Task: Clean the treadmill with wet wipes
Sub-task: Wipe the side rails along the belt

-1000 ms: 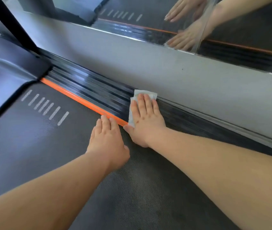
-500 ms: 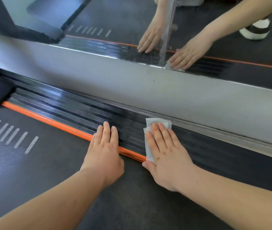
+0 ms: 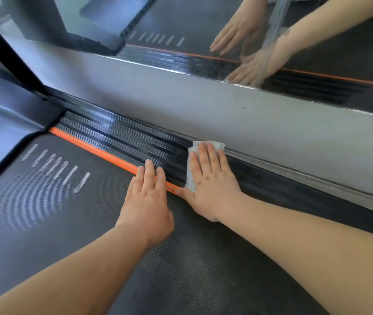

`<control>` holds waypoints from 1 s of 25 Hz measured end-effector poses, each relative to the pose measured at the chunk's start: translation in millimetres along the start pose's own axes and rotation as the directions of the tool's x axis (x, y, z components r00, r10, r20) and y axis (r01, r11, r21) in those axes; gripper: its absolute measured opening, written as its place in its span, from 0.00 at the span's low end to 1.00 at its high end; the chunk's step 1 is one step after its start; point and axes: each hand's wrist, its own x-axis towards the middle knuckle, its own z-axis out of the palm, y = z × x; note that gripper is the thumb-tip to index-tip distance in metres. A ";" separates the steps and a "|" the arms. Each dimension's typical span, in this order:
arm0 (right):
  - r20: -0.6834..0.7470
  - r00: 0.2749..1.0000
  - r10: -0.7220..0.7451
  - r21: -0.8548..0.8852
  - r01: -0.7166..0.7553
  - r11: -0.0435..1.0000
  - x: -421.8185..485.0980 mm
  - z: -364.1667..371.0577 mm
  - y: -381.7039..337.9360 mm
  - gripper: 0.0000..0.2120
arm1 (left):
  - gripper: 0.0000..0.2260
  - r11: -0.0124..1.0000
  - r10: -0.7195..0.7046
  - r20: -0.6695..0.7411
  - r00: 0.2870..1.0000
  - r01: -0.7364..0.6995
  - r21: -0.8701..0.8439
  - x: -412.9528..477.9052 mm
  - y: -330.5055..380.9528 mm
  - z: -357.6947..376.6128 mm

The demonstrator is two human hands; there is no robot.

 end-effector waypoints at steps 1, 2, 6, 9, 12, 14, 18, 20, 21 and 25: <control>-0.066 0.997 -0.030 -0.004 0.030 1.000 -10.6 5.4 5.2 0.46 | 0.41 1.000 0.000 0.000 1.000 0.000 0.000 -0.8 -0.5 0.1; -0.118 0.992 -0.054 -0.013 0.053 0.999 -22.3 11.9 11.4 0.46 | 0.40 1.000 0.001 0.001 1.000 -0.001 -0.001 -0.9 -0.6 0.6; -0.128 0.986 -0.104 -0.092 0.093 0.991 -70.5 36.0 47.2 0.43 | 0.40 0.997 0.070 0.035 0.997 -0.071 0.023 -0.9 11.1 7.5; -0.136 0.986 -0.100 -0.151 0.079 0.985 -109.6 42.4 80.9 0.41 | 0.40 0.987 0.158 0.024 0.987 -0.158 -0.008 2.8 30.6 11.7; -0.122 0.990 -0.067 -0.154 0.047 0.987 -130.3 43.9 98.1 0.42 | 0.39 0.968 0.249 -0.025 0.968 -0.250 -0.024 13.0 50.2 11.7; -0.098 0.995 0.019 -0.107 -0.030 0.994 -120.8 37.3 86.7 0.44 | 0.39 0.959 0.275 -0.047 0.960 -0.277 -0.049 17.4 56.2 13.4; -0.043 0.987 0.156 -0.045 -0.158 0.986 -66.0 15.8 44.1 0.48 | 0.40 0.958 0.275 -0.032 0.961 -0.277 -0.072 20.0 52.2 15.9; -0.039 0.992 0.121 -0.052 -0.123 0.991 -49.0 9.7 34.1 0.49 | 0.41 0.958 0.281 -0.007 0.960 -0.281 -0.050 17.3 45.6 13.2; -0.045 0.994 0.102 -0.048 -0.105 0.993 -47.2 10.1 34.0 0.50 | 0.41 0.956 0.293 0.001 0.956 -0.293 -0.022 15.5 43.3 11.0; -0.053 0.998 0.032 -0.059 -0.035 0.998 -79.0 23.3 52.8 0.47 | 0.40 0.938 0.341 0.002 0.940 -0.341 0.059 7.8 49.3 2.8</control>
